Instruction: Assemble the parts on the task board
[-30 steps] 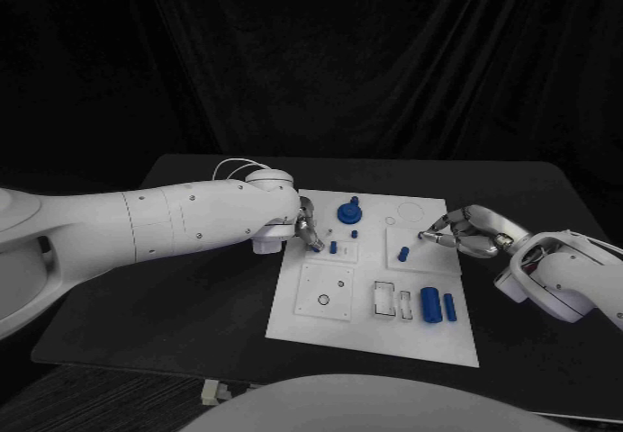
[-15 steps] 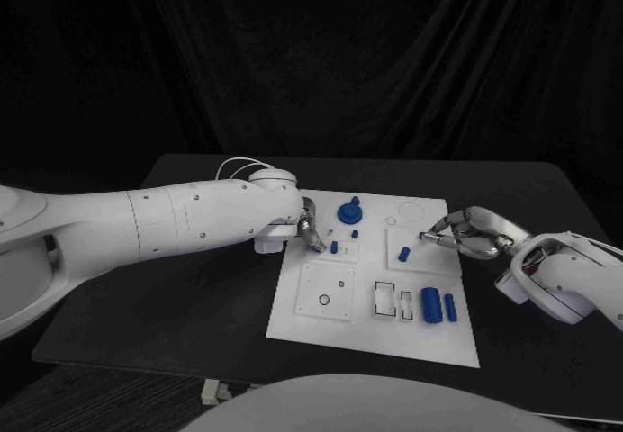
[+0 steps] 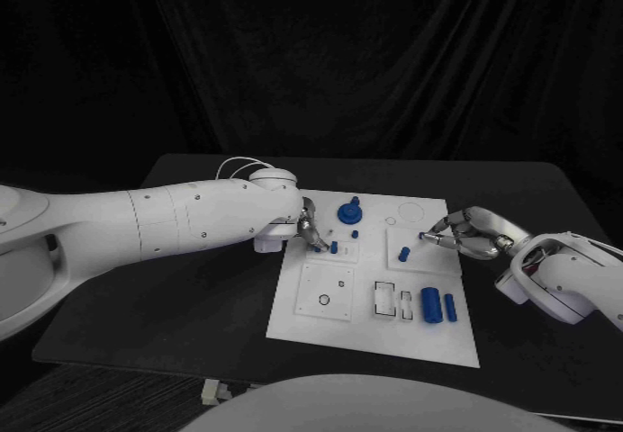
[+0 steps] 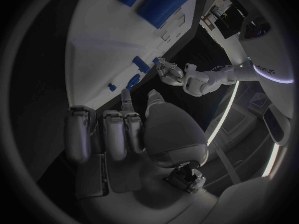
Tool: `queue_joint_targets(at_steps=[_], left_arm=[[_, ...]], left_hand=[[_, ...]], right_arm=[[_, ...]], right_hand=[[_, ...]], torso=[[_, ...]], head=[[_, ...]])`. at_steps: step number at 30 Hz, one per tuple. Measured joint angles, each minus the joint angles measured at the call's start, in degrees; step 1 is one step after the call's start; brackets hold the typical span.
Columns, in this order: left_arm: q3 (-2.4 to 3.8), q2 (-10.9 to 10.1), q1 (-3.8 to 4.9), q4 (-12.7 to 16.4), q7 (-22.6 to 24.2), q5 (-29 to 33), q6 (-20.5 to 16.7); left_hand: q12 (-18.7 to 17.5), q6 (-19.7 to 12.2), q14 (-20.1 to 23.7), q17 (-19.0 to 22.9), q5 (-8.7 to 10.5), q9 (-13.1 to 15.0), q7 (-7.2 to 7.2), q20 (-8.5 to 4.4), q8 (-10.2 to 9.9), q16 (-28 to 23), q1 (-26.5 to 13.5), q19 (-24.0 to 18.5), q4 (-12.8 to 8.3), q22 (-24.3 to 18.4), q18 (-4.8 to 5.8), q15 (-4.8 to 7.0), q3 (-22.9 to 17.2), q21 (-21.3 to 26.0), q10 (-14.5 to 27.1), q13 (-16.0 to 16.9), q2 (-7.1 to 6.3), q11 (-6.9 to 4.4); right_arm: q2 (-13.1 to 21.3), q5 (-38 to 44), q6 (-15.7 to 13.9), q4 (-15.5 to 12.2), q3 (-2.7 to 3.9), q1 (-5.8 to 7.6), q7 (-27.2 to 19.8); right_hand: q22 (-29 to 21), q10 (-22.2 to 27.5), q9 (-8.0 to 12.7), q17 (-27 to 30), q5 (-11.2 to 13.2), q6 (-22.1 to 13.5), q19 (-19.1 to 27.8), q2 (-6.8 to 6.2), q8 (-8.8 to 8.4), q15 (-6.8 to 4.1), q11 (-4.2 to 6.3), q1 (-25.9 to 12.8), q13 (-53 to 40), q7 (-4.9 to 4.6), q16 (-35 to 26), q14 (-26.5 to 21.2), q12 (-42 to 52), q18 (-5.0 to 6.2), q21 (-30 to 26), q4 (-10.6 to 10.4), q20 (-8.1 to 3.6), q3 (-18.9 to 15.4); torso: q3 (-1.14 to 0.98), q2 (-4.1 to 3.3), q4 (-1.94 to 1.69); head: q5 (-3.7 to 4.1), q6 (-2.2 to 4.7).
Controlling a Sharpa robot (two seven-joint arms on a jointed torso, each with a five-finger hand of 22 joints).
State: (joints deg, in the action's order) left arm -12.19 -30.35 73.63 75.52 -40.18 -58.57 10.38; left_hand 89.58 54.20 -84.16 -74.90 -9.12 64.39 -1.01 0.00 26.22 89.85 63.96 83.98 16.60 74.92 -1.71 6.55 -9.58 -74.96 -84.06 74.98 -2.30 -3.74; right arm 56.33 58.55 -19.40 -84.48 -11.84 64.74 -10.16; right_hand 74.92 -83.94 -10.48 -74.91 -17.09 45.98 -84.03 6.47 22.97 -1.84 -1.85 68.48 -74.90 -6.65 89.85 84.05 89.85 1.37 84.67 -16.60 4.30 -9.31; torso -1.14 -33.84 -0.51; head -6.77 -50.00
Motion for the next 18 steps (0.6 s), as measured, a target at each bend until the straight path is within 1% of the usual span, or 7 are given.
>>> queue_joint_targets(at_steps=[1, 3, 6, 9, 17, 18], left_arm=[[0.00, 0.0, 0.00, 0.0, 0.0, 0.0, 0.0], [0.02, 0.0, 0.00, 0.0, 0.0, 0.0, 0.1], [0.04, 0.0, 0.00, 0.0, 0.0, 0.0, 0.2], [0.04, 0.0, 0.00, 0.0, 0.0, -0.1, 0.2], [0.07, 0.0, 0.00, 0.0, 0.0, -0.1, 0.4], [0.08, 0.0, 0.00, 0.0, 0.0, -0.1, 0.4]], left_hand=[[0.0, -0.3, 0.0, 0.0, 0.04, 0.0, 0.07, 0.00, -0.1, 0.0, -0.3, 0.0, 0.0, 0.0, 0.00, 0.00, 0.0, 0.3, -0.1, 0.0, 0.09, 0.07], [0.0, -0.7, 0.0, 0.0, 0.04, 0.0, -0.31, 0.00, -0.3, 0.0, -0.4, 0.0, 0.0, 0.0, 0.00, 0.00, 0.4, 0.3, 0.1, 0.0, 0.07, 0.29], [0.0, -0.8, 0.0, 0.0, 0.04, 0.5, -0.20, 0.00, -0.4, 0.0, -0.6, 0.0, -0.1, 0.0, 0.00, 0.00, 0.5, 0.4, 0.1, 0.0, 0.30, 0.28], [0.0, -0.9, 0.0, 0.0, 0.04, 1.4, -0.11, 0.00, 0.4, 0.0, -0.6, 0.0, -0.2, 0.0, 0.00, 0.00, 1.0, 0.5, 0.1, 0.0, 0.30, 0.28], [-0.3, -1.9, 0.2, 0.0, 0.04, 2.4, -0.33, 0.00, 0.5, 0.0, -0.6, 0.0, -0.2, 0.0, 0.00, -0.21, 1.3, 1.0, 0.1, 0.0, 0.29, 0.28], [-0.3, -2.2, 0.2, 0.0, 0.04, 2.5, -0.35, 0.00, 0.6, 0.0, -0.8, 0.0, 0.0, 0.0, 0.00, -0.21, 1.4, 1.0, 0.1, 0.0, 0.08, 0.28]], right_arm=[[0.0, 0.0, 0.0, 0.0, 0.00, 0.00, 0.0], [0.0, 0.0, 0.0, 0.0, 0.00, 0.00, 0.0], [0.0, 0.0, 0.0, 0.0, 0.00, -0.01, 0.0], [0.0, 0.0, 0.1, 0.0, 0.00, -0.01, 0.0], [0.0, 0.0, 0.1, 0.0, 0.00, -0.02, 0.0], [-0.1, 0.0, 0.1, 0.0, 0.00, -0.02, 0.0]], right_hand=[[0.0, 0.0, 0.0, 0.0, 0.0, 0.0, 0.0, 0.00, 0.00, 0.00, 0.00, 0.0, 0.0, 0.00, 0.0, 0.0, 0.0, 0.00, 0.0, 0.0, 0.00, 0.0], [0.0, 0.0, 0.0, 0.0, 0.0, 0.0, 0.0, 0.00, 0.00, 0.00, 0.00, 0.0, 0.0, 0.00, 0.0, 0.0, 0.0, 0.00, 0.0, 0.0, 0.00, 0.0], [0.0, 0.0, 0.0, 0.0, 0.0, 0.0, 0.0, 0.00, 0.00, 0.00, 0.00, 0.0, 0.0, 0.00, 0.0, 0.0, 0.0, 0.00, 0.0, 0.0, 0.00, 0.0], [0.0, 0.0, 0.0, 0.0, 0.0, 0.0, 0.0, 0.00, 0.00, 0.00, 0.00, 0.0, 0.0, 0.00, 0.0, 0.0, 0.0, 0.00, 0.0, 0.0, 0.00, 0.0], [0.0, 0.0, 0.0, 0.0, 0.0, 0.0, 0.0, 0.00, 0.00, 0.00, 0.00, 0.0, 0.0, 0.00, 0.0, 0.0, 0.0, 0.00, -0.1, 0.0, 0.00, 0.0], [0.0, 0.0, 0.0, 0.0, 0.0, 0.0, 0.0, 0.00, 0.00, 0.00, 0.00, 0.0, 0.0, 0.00, 0.0, 0.0, 0.0, 0.00, -0.3, 0.0, 0.00, 0.0]], torso=[[0.00, 0.00, 0.00], [0.00, 0.00, 0.00], [0.00, 0.00, 0.00], [0.00, -0.01, 0.00], [0.00, -0.01, -0.01], [0.00, -0.01, -0.01]], head=[[0.00, 0.00], [0.02, 0.00], [0.04, 0.00], [0.03, 0.00], [-0.04, 0.00], [-0.05, 0.00]])
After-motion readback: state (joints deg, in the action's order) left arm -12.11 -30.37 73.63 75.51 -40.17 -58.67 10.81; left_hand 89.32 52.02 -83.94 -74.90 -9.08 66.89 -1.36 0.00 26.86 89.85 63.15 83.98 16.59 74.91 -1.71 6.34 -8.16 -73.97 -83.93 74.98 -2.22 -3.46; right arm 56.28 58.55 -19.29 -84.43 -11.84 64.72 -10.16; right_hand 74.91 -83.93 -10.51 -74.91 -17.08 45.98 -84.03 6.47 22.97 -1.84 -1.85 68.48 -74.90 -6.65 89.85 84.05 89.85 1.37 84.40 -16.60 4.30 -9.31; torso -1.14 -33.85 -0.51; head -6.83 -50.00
